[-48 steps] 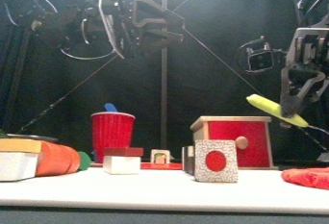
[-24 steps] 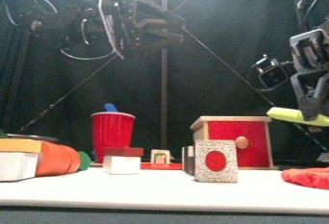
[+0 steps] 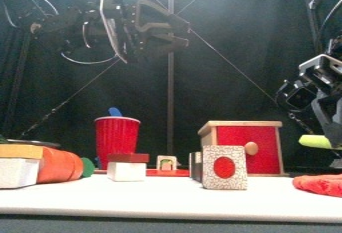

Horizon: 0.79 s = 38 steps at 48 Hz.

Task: Set down spoon on right of cutting board

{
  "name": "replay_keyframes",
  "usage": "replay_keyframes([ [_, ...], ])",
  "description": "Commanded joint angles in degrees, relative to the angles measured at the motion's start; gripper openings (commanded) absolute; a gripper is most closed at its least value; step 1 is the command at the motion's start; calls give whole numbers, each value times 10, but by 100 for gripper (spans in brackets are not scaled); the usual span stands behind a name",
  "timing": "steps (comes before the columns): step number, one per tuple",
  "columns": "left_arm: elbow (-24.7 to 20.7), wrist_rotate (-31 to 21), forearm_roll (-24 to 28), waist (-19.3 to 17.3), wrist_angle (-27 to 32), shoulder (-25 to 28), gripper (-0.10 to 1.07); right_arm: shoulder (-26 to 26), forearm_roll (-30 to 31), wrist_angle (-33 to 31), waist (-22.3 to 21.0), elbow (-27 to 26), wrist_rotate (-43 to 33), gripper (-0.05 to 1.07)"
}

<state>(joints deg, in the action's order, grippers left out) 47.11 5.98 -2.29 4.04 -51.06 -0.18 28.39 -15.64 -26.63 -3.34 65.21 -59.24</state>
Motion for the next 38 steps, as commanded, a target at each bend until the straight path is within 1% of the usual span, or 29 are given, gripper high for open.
replay_keyframes([
  [1, -4, 1, 1, 0, -4, -7, 84, 7, 45, -14, 1, -8, -45, 58],
  [6, -4, 1, 0, 0, -4, -7, 84, 6, 84, -21, 2, -11, -89, 59],
  [11, -4, 1, 1, -1, -4, -7, 84, 7, 105, -23, 10, -13, -110, 59],
  [15, -4, 1, 1, -2, -4, -7, 84, 5, 107, -23, 11, -10, -116, 62],
  [20, -4, 1, 1, -2, -4, -8, 84, 0, 107, -18, 14, -10, -116, 69],
  [31, -4, 1, 1, -2, -4, -9, 84, -9, 107, -10, 19, -9, -117, 93],
  [34, -4, 1, 2, -2, -4, -10, 84, -9, 110, -10, 18, -11, -117, 96],
  [38, 1, 1, 1, -2, -4, -14, 84, -4, 118, -10, 19, -14, -115, 96],
])
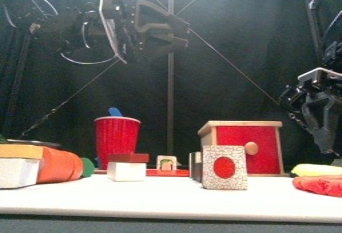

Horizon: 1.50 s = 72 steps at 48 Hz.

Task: Set down spoon on right of cutting board

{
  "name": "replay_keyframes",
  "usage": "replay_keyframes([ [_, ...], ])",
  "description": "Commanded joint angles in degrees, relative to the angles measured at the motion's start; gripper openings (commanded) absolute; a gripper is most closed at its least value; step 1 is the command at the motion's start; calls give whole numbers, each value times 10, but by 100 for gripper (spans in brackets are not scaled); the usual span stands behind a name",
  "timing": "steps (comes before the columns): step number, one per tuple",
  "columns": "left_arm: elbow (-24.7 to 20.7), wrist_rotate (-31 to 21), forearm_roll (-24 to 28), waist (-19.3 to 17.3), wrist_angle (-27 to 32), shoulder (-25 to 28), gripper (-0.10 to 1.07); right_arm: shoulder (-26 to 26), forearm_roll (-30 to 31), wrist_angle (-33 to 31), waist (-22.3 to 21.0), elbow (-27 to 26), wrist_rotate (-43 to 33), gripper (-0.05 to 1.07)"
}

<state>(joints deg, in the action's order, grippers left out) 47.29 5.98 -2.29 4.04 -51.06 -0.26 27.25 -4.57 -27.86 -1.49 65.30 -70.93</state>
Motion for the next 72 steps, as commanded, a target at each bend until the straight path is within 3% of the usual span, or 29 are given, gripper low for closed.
replay_keyframes([
  [1, 1, 1, 1, -2, -4, -15, 84, 10, 10, 3, 1, -16, 2, 96],
  [20, 62, -2, -21, 12, 1, -73, 84, 46, 105, 2, 18, -67, 4, 96],
  [26, 74, -2, -34, 14, 3, -75, 84, 60, 152, 2, 17, -87, 2, 96],
  [40, 79, -2, -47, 14, 11, -70, 84, 81, 195, 6, 18, -115, 7, 96],
  [48, 87, -2, -51, 14, 11, -71, 83, 86, 234, 40, 28, -124, 10, 96],
  [61, 88, -3, -52, 17, 11, -76, 83, 103, 388, 135, 36, -123, 4, 96],
  [72, 87, -3, -51, 15, 11, -76, 83, 104, 402, 173, 34, -120, 7, 96],
])
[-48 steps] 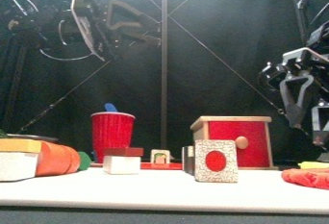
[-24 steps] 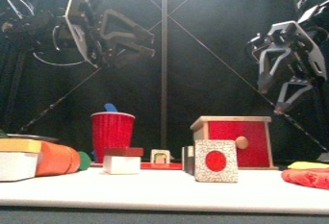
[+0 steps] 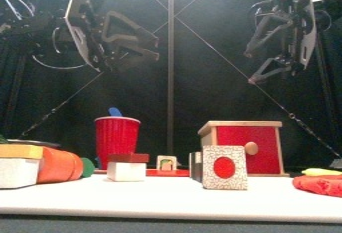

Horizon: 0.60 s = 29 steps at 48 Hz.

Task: Set down spoon on right of cutting board

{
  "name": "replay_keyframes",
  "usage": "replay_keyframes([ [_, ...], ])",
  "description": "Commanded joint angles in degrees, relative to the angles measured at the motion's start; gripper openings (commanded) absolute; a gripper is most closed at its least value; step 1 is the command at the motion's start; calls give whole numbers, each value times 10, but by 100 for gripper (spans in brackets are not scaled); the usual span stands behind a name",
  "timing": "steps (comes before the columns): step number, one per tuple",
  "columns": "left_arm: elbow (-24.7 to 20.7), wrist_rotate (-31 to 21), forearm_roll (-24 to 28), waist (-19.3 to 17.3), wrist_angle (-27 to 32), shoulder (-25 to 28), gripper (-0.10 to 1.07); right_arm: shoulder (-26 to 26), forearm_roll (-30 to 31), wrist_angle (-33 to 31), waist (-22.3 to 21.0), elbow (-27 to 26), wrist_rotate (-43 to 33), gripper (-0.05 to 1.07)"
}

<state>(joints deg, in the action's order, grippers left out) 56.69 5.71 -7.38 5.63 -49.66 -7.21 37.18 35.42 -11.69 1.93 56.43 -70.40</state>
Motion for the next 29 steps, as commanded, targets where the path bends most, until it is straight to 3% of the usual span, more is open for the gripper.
replay_keyframes([
  [1, -8, 0, -1, -1, -3, -6, 83, 4, 2, 13, 1, -31, 1, 96],
  [29, -8, 0, -11, -2, -3, -6, 83, -1, 4, 36, -3, -23, -1, 96],
])
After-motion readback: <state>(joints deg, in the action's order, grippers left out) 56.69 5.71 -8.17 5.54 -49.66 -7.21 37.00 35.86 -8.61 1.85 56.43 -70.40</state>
